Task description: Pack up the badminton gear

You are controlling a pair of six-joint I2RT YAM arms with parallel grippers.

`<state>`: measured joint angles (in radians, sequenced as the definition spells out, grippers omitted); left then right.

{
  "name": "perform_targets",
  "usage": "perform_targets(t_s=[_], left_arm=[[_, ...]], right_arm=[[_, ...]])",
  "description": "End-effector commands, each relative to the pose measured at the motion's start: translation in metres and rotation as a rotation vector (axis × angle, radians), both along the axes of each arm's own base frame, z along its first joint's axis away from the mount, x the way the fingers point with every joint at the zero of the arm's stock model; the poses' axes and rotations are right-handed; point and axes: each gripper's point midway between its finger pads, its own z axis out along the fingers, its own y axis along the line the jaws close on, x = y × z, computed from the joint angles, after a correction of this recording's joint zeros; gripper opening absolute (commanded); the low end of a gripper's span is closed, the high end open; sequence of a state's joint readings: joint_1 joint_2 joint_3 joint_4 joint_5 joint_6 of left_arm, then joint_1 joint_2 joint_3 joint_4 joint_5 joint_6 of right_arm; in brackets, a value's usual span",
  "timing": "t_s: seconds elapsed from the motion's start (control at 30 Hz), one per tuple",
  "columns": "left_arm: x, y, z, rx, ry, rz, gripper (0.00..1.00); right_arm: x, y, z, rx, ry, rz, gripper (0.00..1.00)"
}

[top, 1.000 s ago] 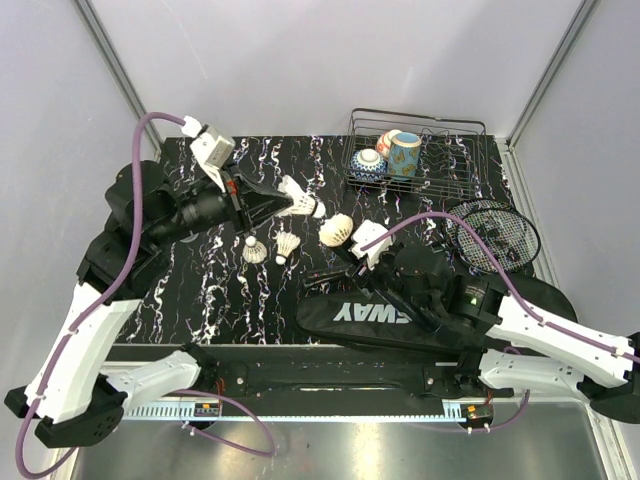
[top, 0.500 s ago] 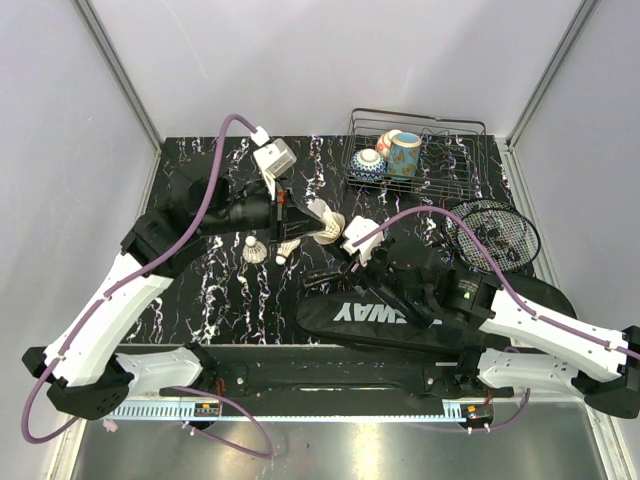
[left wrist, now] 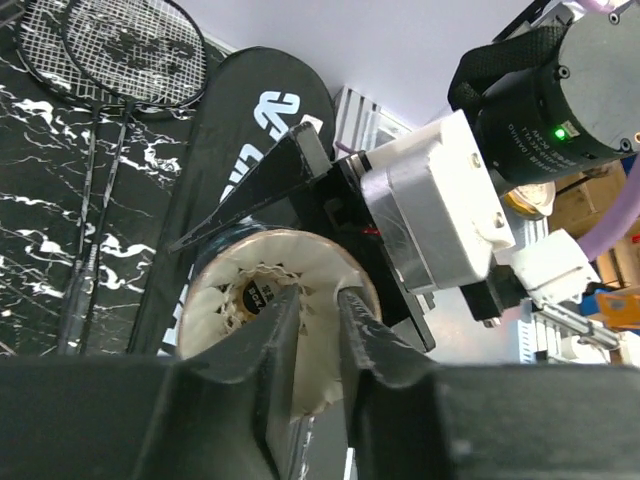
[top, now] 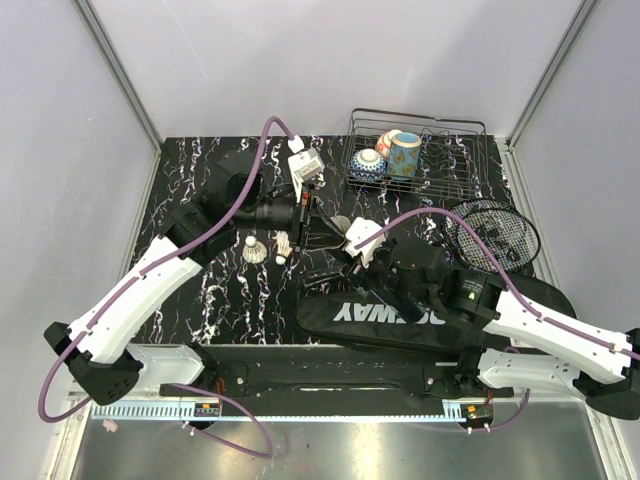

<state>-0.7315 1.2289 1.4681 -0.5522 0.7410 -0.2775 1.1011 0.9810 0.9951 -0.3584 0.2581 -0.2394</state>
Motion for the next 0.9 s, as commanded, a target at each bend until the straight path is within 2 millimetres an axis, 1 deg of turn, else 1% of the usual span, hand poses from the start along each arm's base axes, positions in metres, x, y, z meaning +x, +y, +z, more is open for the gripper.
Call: perform_targets(t_s=[0.0,0.03,0.07,0.13,0.17,0.2,0.23,0.27,0.3,0.37,0.4,0.43,0.47,0.5,0.53,0.57,0.6,0.63,0.67,0.7,0.73,0.77,0.8,0.83,0.87], left_arm=[[-0.005,-0.005,0.007,-0.042,-0.013,-0.042,0.33],[-0.003,-0.003,0.008,-0.045,-0.034,-0.027,0.4],[-0.004,0.003,0.015,-0.058,-0.058,-0.009,0.52],[0.0,0.01,0.022,-0.067,-0.088,0.038,0.64],[-0.001,0.017,0.029,-0.08,-0.108,0.062,0.73],[0.002,0.021,0.034,-0.086,-0.125,0.094,0.85],[0.003,0.025,0.038,-0.094,-0.139,0.114,0.88],[0.003,0.032,0.045,-0.106,-0.16,0.144,0.89],[0.014,0.038,0.046,-0.1,-0.176,0.219,0.9],[0.026,0.052,0.05,-0.098,-0.195,0.329,0.89],[0.051,0.067,0.05,-0.073,-0.206,0.502,0.89],[0.062,0.078,0.043,-0.049,-0.177,0.6,0.88],[0.085,0.102,0.038,-0.014,-0.177,0.794,0.88],[0.095,0.115,0.029,0.014,-0.15,0.894,0.88],[0.102,0.126,0.014,0.038,-0.087,0.976,0.89],[0.114,0.144,0.004,0.064,-0.058,1.068,0.88],[0.122,0.152,-0.008,0.093,-0.018,1.113,0.86],[0.134,0.169,-0.036,0.165,0.092,1.202,0.82],[0.14,0.178,-0.048,0.198,0.15,1.25,0.79],[0.145,0.18,-0.053,0.203,0.211,1.28,0.76],[0.153,0.184,-0.076,0.28,0.277,1.296,0.75],[0.157,0.182,-0.084,0.304,0.305,1.296,0.76],[0.163,0.18,-0.086,0.314,0.321,1.305,0.76],[0.171,0.175,-0.101,0.35,0.352,1.308,0.75],[0.176,0.175,-0.109,0.366,0.372,1.324,0.76]], right_arm=[[-0.001,0.0,0.049,0.146,-0.079,0.01,0.43],[0.0,-0.002,0.048,0.143,-0.076,0.002,0.43],[0.0,-0.004,0.043,0.136,-0.069,-0.004,0.43],[0.0,-0.008,0.038,0.131,-0.061,-0.024,0.43],[0.002,-0.01,0.032,0.121,-0.057,-0.037,0.43],[0.002,-0.011,0.029,0.117,-0.053,-0.044,0.43],[0.003,-0.014,0.026,0.11,-0.05,-0.058,0.43],[0.003,-0.015,0.023,0.104,-0.046,-0.064,0.43],[0.004,-0.016,0.021,0.099,-0.043,-0.073,0.43],[0.007,-0.021,0.018,0.089,-0.04,-0.102,0.43],[0.007,-0.022,0.017,0.083,-0.037,-0.111,0.43],[0.01,-0.026,0.017,0.082,-0.04,-0.139,0.43],[0.011,-0.027,0.018,0.083,-0.039,-0.15,0.43],[0.011,-0.03,0.018,0.082,-0.039,-0.161,0.44],[0.011,-0.031,0.019,0.091,-0.04,-0.165,0.44],[0.011,-0.031,0.02,0.092,-0.04,-0.165,0.44],[0.01,-0.032,0.022,0.102,-0.04,-0.163,0.44],[0.009,-0.033,0.023,0.109,-0.037,-0.165,0.44],[0.008,-0.034,0.023,0.109,-0.037,-0.163,0.44],[0.008,-0.035,0.023,0.111,-0.035,-0.163,0.44],[0.008,-0.035,0.024,0.111,-0.035,-0.164,0.44],[0.007,-0.036,0.025,0.115,-0.033,-0.163,0.45],[0.007,-0.036,0.025,0.115,-0.034,-0.165,0.45],[0.007,-0.037,0.026,0.116,-0.035,-0.166,0.45],[0.007,-0.036,0.026,0.117,-0.033,-0.165,0.45]])
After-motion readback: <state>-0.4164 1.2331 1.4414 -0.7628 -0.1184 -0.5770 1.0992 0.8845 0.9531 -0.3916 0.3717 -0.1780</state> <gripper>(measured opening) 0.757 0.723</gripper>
